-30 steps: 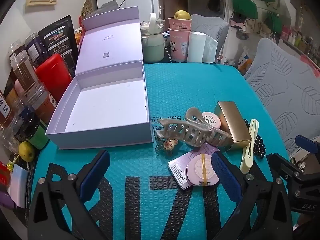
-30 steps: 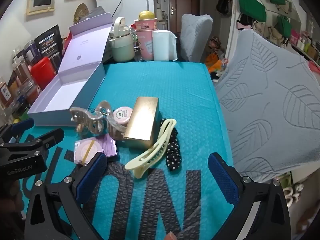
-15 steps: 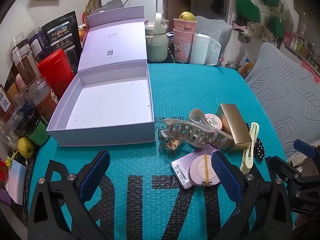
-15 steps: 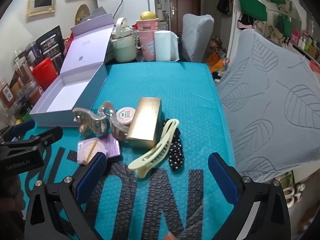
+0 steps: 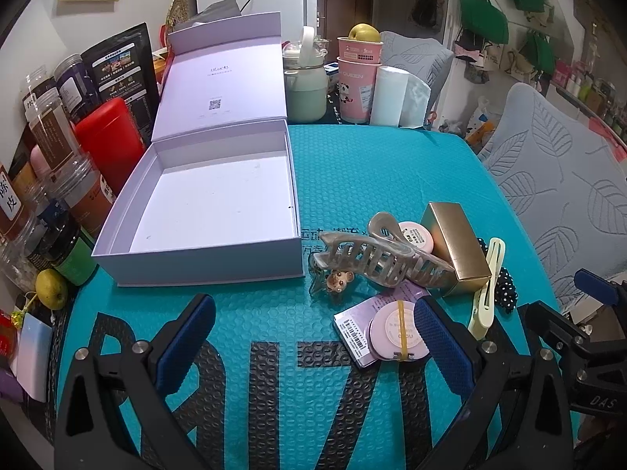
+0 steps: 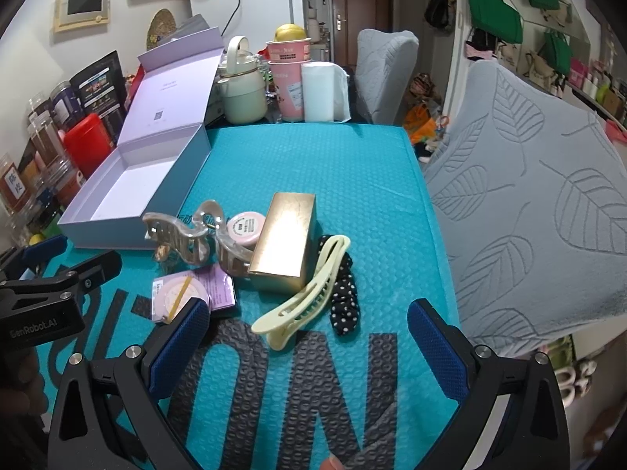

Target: Organize rigid objects

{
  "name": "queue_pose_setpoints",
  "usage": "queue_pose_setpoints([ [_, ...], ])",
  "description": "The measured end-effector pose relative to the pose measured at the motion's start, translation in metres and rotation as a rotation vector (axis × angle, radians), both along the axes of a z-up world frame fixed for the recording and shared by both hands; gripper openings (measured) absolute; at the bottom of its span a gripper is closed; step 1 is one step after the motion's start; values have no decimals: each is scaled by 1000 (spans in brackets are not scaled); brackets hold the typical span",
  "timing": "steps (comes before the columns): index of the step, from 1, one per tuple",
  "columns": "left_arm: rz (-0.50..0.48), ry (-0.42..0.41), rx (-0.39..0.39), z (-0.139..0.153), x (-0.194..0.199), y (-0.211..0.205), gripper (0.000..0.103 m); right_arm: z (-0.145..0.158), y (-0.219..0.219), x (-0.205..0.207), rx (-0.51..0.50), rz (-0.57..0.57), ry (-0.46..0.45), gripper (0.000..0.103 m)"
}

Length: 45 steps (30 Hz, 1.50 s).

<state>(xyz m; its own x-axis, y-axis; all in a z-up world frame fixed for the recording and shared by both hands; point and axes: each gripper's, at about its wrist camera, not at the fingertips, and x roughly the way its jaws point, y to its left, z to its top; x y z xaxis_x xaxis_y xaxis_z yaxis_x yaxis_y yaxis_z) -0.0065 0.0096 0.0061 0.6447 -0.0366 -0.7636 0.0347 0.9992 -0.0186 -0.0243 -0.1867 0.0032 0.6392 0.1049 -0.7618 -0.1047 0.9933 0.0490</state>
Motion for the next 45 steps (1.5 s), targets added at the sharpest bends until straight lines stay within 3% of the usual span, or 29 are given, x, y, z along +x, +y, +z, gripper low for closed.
queue_pose_setpoints([
  [45,7,-4,-3,4,-9,7,103,0,9,-4,-16,33,-17,103],
])
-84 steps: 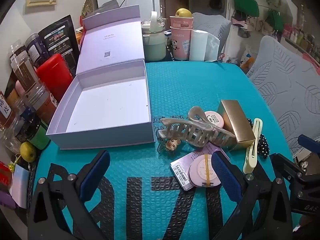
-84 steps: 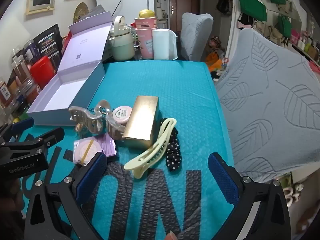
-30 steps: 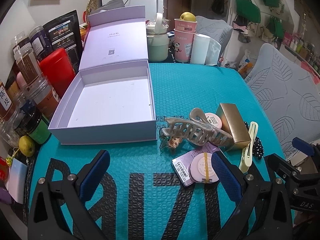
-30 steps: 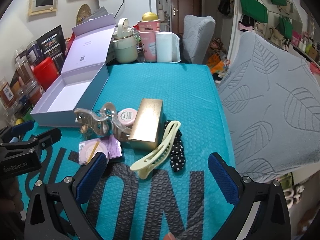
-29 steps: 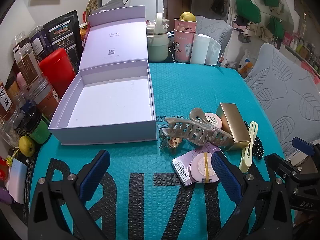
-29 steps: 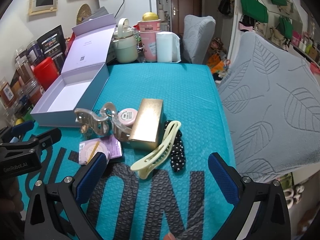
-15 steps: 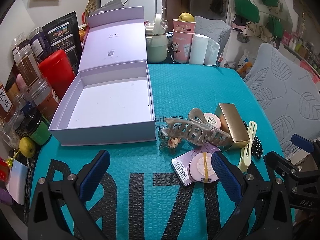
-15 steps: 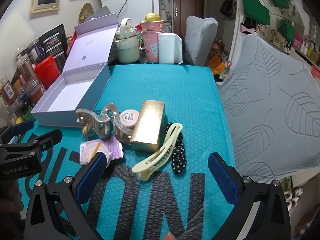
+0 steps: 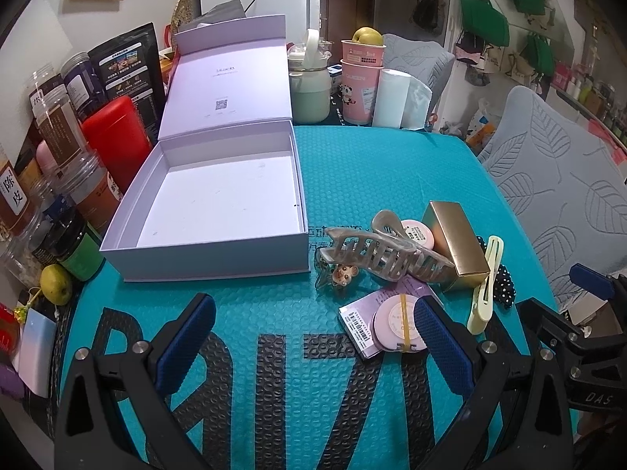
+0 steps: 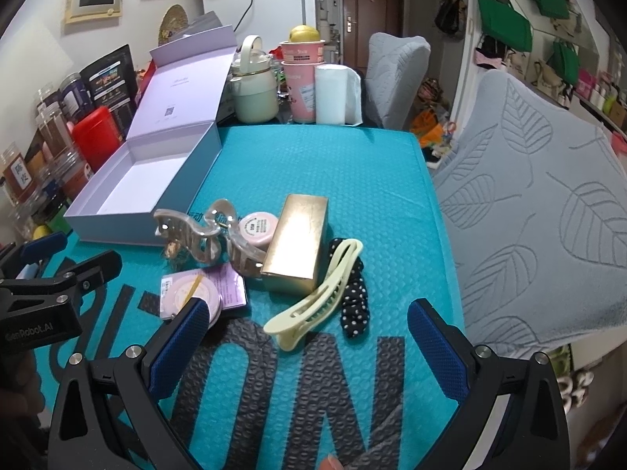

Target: Organize rigid objects

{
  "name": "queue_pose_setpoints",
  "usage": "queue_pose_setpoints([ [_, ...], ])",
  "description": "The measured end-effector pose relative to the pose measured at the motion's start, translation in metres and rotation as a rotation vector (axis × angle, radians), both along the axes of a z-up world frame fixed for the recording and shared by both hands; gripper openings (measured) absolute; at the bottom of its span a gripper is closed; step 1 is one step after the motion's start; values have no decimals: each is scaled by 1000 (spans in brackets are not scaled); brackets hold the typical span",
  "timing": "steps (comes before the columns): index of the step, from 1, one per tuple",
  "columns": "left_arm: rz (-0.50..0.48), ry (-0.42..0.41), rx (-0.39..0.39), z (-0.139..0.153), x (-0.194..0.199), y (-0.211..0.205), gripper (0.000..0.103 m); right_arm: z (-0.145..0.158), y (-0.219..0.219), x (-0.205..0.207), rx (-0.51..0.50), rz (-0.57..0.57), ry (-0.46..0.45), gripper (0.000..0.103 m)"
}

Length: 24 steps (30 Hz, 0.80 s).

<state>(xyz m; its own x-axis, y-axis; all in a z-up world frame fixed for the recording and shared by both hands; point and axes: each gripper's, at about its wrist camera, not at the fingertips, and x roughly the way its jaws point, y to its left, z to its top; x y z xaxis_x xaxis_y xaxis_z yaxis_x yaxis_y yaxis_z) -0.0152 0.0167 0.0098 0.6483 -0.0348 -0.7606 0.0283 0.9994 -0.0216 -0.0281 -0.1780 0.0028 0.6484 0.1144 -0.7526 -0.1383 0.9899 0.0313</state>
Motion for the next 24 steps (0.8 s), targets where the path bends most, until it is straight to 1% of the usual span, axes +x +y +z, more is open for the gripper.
queue_pose_setpoints([
  [11,14,-2,-11,-6,-14,10,103,-5,5,-12,26,24,-7,103],
  [16,29,10,-12,-12,-20,19,103,-12,15,-15,44,63,1,103],
  [20,37,25,-18,-19,-24,28,103,-19,26,-15,58,104,14,100],
  [24,48,36,-31,-25,-27,39,103,-26,38,-11,73,145,29,99],
])
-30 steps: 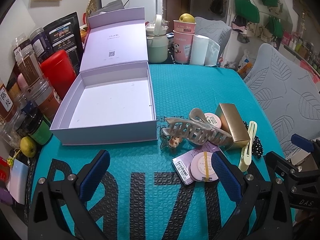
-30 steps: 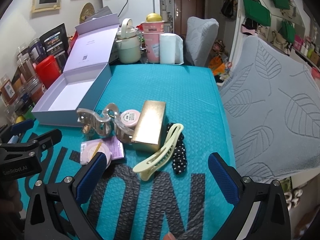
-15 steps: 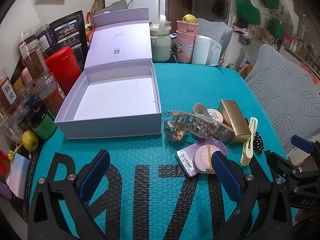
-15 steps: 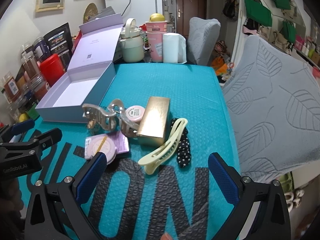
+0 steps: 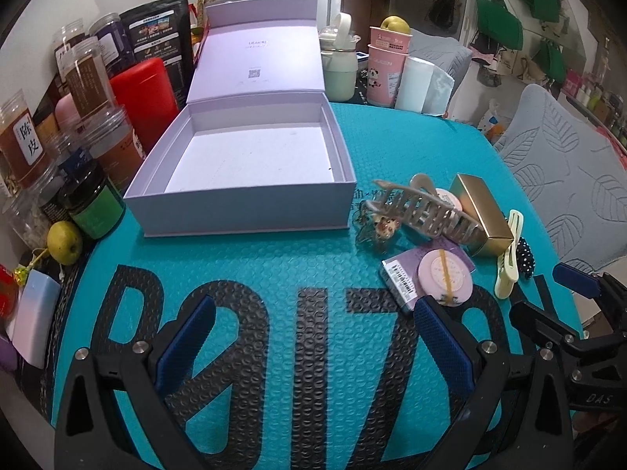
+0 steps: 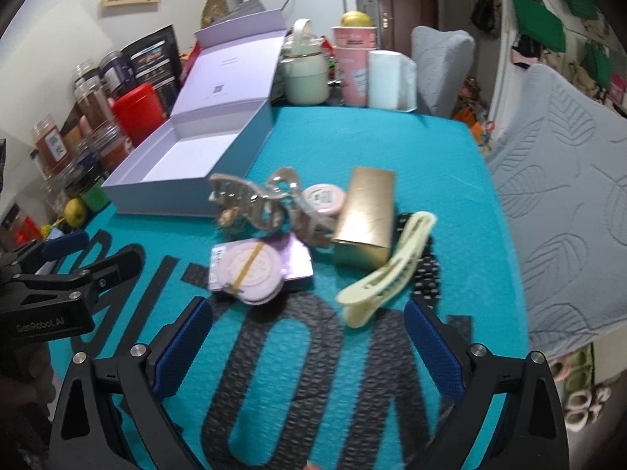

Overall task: Organize rigid objects
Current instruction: 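Grasp the pink round compact with the right gripper, then grasp the purple cosmetic box with the left gripper while the right gripper holds the compact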

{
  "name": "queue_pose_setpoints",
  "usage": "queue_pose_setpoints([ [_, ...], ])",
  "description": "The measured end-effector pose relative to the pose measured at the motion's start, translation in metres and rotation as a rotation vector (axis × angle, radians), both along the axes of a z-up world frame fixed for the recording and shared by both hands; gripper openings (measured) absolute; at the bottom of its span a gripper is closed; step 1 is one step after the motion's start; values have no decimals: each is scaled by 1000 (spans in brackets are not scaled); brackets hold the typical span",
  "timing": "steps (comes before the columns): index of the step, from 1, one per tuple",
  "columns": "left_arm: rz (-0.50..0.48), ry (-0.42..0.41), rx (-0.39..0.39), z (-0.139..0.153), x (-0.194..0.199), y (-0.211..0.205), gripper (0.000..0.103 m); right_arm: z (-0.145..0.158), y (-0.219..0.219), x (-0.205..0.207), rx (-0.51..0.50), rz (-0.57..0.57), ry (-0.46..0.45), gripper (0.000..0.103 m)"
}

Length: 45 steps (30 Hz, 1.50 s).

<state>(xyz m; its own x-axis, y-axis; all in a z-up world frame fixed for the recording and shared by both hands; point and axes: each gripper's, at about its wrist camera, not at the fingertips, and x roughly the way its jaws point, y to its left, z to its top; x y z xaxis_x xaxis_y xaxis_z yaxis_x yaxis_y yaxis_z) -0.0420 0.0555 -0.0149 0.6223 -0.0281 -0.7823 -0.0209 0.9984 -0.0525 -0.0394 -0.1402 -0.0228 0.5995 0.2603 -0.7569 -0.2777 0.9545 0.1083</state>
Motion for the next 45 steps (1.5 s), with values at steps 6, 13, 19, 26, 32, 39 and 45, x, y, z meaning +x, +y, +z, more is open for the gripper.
queue_pose_setpoints([
  [6,27,18,-21,-8,1,17,103,-10,21,8,18,59,9,93],
  [13,50,38,-49,-18,6,33,103,-23,43,22,-3,115,5,86],
  [19,41,40,-63,-21,13,37,103,-38,53,35,-30,127,33,80],
  [26,3,41,-98,-24,23,32,103,-41,56,36,-77,118,3,62],
  [32,-50,30,-81,-23,29,22,103,-39,49,33,-40,129,-3,56],
  [39,-178,22,-136,-26,38,4,103,-22,19,22,-33,73,-34,56],
  [45,-313,39,-176,-35,54,-24,103,-15,-7,14,-33,12,-45,56],
])
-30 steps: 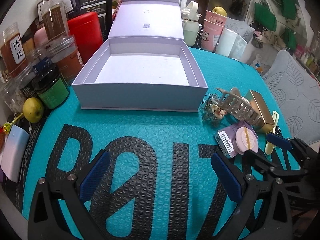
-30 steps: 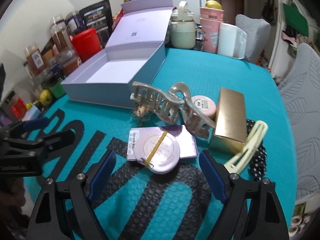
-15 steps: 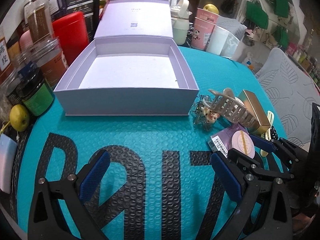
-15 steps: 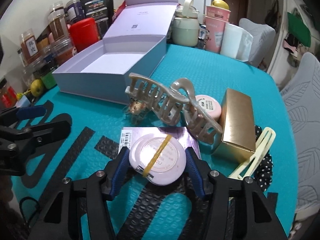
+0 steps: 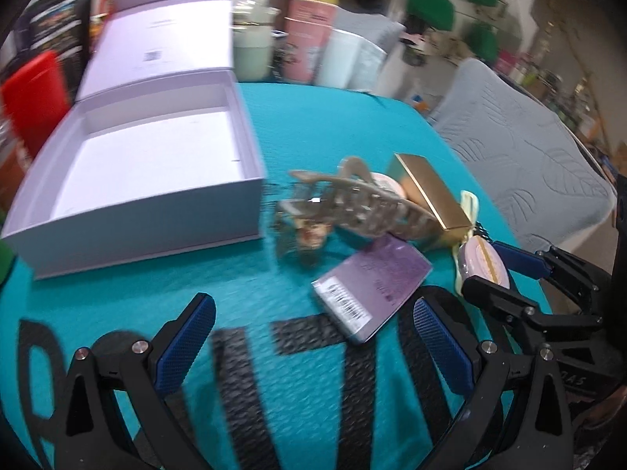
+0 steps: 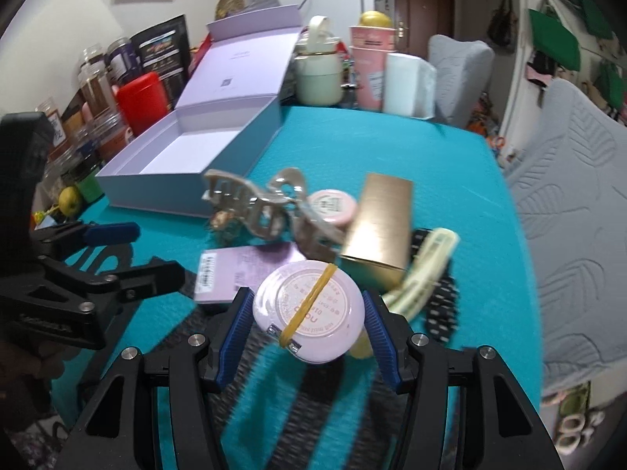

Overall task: Organize rigid objects
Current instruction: 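Grasp the purple cosmetic box with the left gripper while the right gripper holds the compact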

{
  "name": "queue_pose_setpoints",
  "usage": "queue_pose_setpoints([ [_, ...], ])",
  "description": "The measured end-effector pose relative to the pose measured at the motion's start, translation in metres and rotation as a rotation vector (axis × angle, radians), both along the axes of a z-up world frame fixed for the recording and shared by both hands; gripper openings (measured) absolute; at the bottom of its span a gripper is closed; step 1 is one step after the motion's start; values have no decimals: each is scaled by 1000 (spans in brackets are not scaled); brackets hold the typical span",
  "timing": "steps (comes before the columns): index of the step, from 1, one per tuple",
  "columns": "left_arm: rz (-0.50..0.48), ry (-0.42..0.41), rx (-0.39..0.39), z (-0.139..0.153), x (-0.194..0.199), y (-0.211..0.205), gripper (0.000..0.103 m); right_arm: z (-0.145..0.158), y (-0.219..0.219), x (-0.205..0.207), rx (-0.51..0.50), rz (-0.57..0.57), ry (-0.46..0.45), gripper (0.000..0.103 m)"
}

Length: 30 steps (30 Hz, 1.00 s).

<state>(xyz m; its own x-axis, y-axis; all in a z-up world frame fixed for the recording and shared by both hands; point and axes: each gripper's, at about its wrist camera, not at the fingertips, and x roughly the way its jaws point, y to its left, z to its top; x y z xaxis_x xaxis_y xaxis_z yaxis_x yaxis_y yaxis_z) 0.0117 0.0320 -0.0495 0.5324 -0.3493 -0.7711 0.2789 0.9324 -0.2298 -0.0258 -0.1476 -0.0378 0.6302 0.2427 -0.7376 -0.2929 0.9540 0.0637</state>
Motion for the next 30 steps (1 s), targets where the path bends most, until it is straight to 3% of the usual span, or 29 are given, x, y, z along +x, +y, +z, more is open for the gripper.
queue_pose_setpoints([
  [13,-165,4,5,-20,19,-37,101,-2,-24,-1,10,-62,10,56],
  [15,-178,3,27,-22,21,-41,88,-3,-25,-1,12,-65,14,56],
  [17,-190,-23,63,-23,18,-46,85,-4,-25,-1,14,-64,17,56],
  [20,-211,-44,95,-22,13,-50,70,-5,-26,-2,14,-67,20,56],
  [24,-230,-62,94,-21,3,-51,57,-5,-27,-3,16,-67,19,56],
  [30,-202,-76,85,-19,-12,-43,52,-6,-24,-9,24,-60,20,56],
])
